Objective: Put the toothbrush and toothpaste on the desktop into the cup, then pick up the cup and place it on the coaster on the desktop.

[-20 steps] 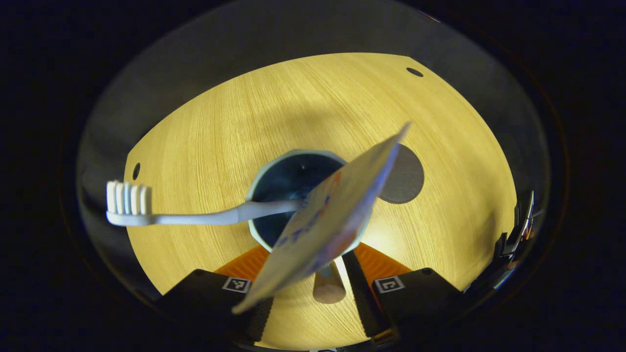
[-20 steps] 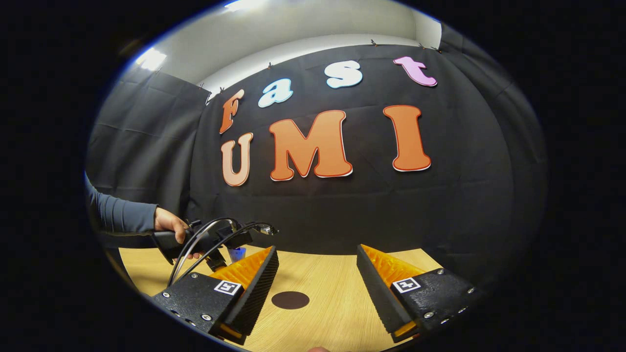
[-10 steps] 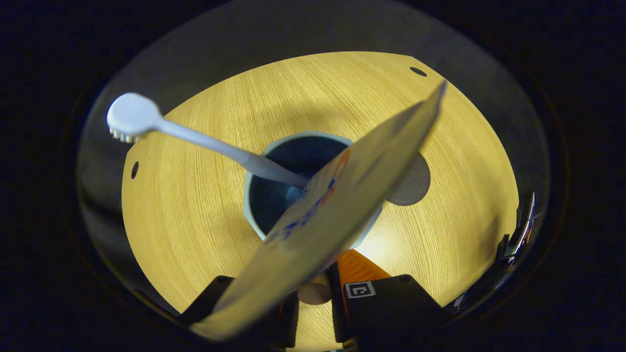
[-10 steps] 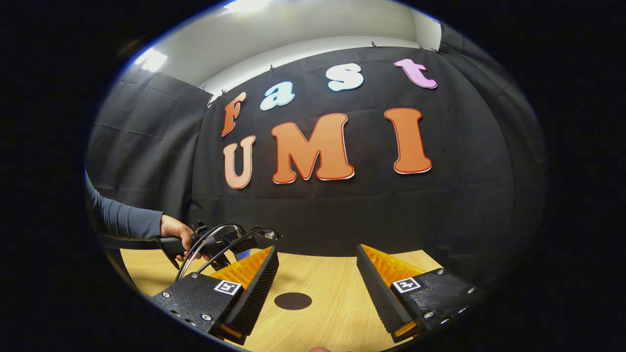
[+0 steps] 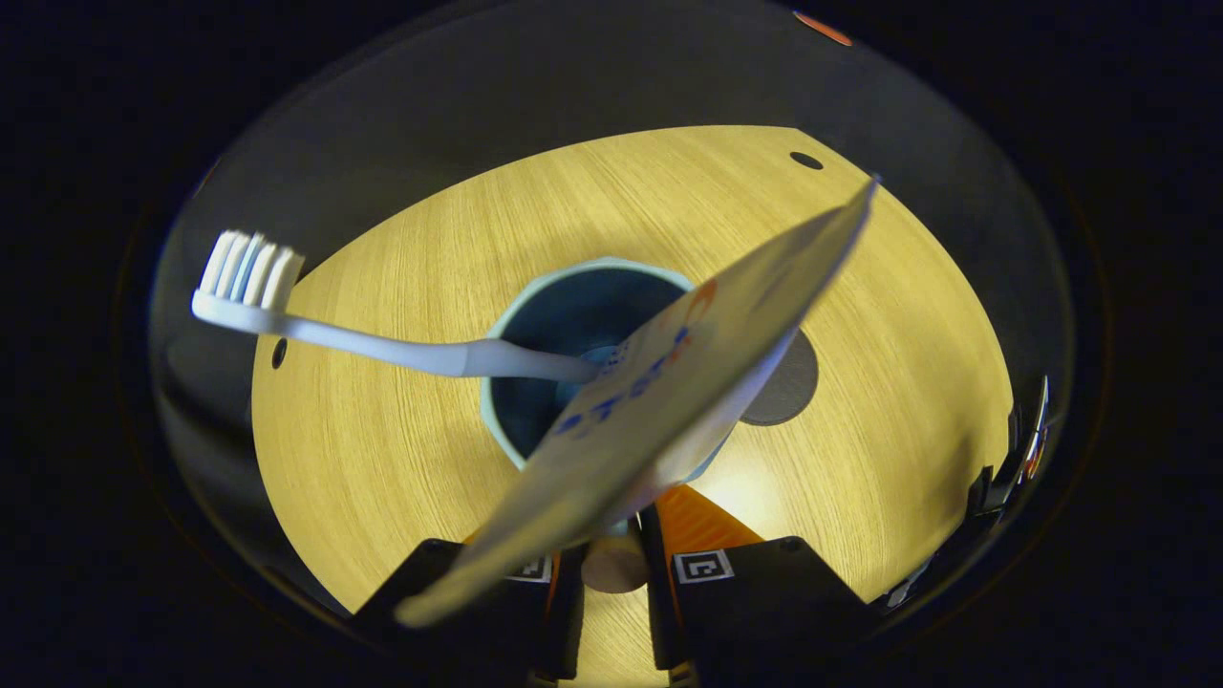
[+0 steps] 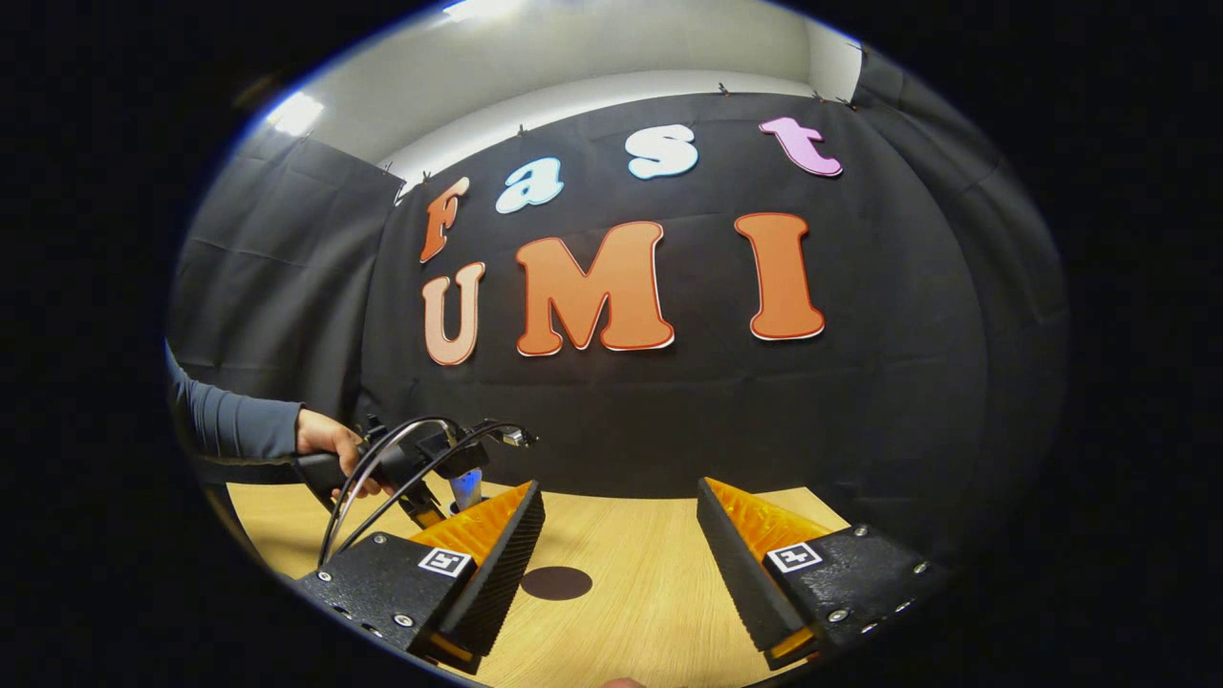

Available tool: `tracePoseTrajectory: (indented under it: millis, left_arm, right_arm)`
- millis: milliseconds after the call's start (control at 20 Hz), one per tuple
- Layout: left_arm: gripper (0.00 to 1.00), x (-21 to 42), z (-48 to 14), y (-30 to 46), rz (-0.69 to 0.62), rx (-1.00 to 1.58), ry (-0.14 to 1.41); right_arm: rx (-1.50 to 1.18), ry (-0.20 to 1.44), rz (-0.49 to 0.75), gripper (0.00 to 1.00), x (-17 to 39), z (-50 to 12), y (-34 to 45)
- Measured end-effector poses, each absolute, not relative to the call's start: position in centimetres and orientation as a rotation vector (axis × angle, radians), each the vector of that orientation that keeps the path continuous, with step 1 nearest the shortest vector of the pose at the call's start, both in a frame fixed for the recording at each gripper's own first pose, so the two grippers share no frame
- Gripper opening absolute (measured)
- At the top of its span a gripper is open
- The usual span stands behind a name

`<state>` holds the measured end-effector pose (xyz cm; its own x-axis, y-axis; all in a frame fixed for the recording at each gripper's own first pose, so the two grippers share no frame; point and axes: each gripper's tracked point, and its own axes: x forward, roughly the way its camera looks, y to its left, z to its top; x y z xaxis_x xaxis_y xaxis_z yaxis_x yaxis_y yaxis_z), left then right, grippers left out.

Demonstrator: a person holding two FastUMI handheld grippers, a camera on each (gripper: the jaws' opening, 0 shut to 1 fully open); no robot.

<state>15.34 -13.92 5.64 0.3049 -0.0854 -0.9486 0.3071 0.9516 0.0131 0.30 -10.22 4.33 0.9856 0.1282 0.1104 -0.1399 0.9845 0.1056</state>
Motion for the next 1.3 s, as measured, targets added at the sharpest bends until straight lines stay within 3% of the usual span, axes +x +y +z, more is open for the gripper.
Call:
tracePoseTrajectory:
  millis: [600, 1000, 1300]
  left_arm:
    - [0.33, 11.3, 12.4, -18.3, -0.344, 0.243, 1.223]
    - [0.33, 6.6, 20.1, -13.7, -0.353, 0.248, 1.21]
    - [0.33, 8.0, 14.5, -13.9, -0.352, 0.2, 1.23]
  right_arm:
    - [0.153, -0.073, 0.06, 0.96, -1.9, 3.1, -13.2]
    - [0.172, -0.034, 0.018, 0.96, -3.5, 1.6, -15.3]
    - [0.186, -0.025, 0.005, 0.96, -3.8, 1.4, -15.7]
